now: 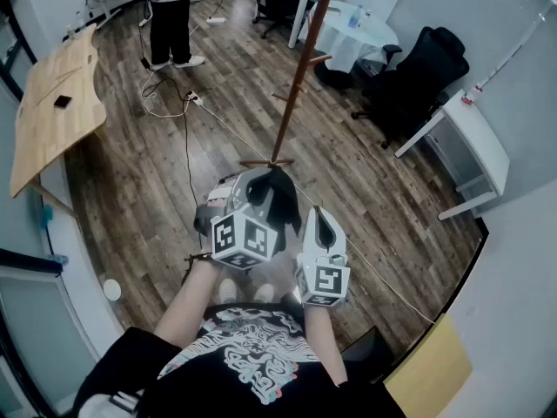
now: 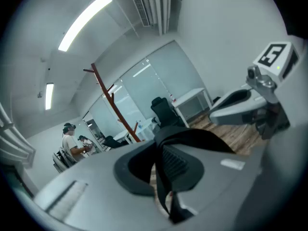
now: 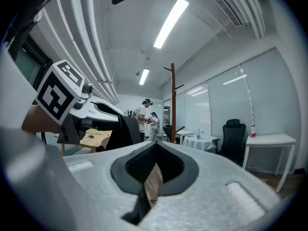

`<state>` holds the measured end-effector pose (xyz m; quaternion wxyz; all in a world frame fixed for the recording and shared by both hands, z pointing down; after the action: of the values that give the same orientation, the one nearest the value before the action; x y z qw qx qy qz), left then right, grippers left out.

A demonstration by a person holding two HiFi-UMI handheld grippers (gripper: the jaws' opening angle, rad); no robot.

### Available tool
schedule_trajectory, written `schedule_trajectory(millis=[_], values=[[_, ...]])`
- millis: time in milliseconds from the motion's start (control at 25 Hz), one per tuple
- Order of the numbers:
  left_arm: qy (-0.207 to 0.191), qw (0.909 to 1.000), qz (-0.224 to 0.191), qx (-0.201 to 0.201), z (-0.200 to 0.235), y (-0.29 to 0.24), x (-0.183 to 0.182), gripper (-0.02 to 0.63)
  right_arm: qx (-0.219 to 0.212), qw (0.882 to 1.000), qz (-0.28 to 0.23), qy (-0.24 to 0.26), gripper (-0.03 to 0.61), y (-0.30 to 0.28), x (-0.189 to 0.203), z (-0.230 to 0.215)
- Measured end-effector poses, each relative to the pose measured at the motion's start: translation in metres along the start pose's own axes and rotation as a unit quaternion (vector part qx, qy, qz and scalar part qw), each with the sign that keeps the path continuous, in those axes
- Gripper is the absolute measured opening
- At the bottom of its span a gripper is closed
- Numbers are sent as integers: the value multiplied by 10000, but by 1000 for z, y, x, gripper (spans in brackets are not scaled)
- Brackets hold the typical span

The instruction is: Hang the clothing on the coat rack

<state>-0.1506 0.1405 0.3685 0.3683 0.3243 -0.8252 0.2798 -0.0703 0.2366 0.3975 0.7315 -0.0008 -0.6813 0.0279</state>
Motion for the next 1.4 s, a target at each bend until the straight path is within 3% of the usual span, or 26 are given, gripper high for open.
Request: schedule_trajectory(millis=[240, 720, 1200, 1400], values=[[175, 9997, 121, 134, 2, 8, 20, 8, -17, 9998, 101, -143, -3, -2, 8, 14], [222, 9992, 292, -145, 22, 3, 23, 8, -412, 9985, 164, -314, -2, -12, 10, 17], [762, 9965, 330, -52, -6, -4, 15, 8, -667, 9971, 52, -375, -2, 6, 8, -8], [794, 9962, 358, -53, -18, -9, 20, 8, -743, 9960, 62, -489, -2, 8, 17, -20]])
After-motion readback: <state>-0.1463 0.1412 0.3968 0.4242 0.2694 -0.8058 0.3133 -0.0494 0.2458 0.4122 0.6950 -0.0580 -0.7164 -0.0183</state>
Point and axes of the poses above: the fingertips, and each gripper's own axes: y backward along the fingers, z to its left, x out of its underside, the point moved 3 cm from there along y, backward along the fingers, and after that the axes turned 6 degrees about -x, right-handed, at the moved point
